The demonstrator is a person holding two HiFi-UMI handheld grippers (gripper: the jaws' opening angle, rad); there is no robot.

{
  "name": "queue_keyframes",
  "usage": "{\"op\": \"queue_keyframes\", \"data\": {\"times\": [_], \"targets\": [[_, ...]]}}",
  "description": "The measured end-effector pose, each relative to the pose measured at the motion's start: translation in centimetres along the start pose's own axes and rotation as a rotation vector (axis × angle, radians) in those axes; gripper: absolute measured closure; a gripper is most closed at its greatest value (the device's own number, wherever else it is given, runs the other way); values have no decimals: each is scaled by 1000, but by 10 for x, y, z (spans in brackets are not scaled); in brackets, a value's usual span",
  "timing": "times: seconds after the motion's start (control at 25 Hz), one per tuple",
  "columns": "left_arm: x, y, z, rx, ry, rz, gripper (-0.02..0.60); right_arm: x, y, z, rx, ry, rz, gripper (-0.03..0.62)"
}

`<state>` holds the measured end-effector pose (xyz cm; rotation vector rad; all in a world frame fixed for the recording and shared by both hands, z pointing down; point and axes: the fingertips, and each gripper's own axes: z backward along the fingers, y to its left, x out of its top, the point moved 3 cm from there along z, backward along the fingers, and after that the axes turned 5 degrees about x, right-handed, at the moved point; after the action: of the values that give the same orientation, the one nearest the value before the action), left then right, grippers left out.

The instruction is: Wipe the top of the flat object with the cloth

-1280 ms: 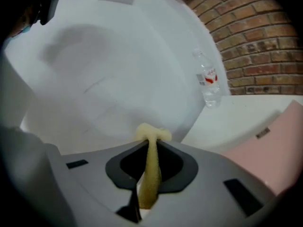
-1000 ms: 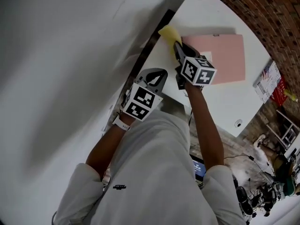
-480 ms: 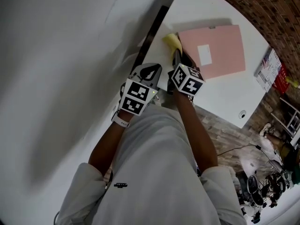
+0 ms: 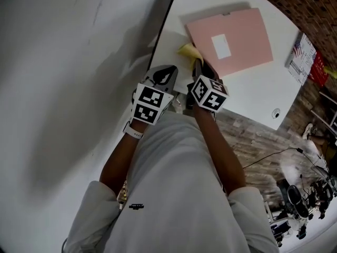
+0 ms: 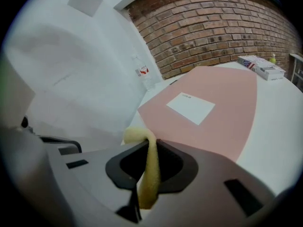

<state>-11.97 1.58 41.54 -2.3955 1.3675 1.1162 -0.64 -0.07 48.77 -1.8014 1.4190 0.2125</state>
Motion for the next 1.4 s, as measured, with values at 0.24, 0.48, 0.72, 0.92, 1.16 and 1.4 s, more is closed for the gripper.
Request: {"op": "queue_keyframes", "data": {"times": [0.24,0.48,0.72,0.92,1.16,1.4], "targets": [[6,-21,-10,-32,5,-38,565,-14,-7,22,0,18,2,545],[7,-45,-21,-67,32,-79,565,-32,-18,47,7,40,10,545],[8,-65,-30,-96,55,-123,564,-48,-35,71,17,64,38,545],[12,-74,-35,-123,70,-164,565,-57,-57,91,-24,55,34,545],[21,-90,-35,-141,65,-205,565,-61,-87,127,-88,33,8,545],[28,-106,-27,-167,53,-224,565,-62,-111,178,-148,-3,-16,545]]}}
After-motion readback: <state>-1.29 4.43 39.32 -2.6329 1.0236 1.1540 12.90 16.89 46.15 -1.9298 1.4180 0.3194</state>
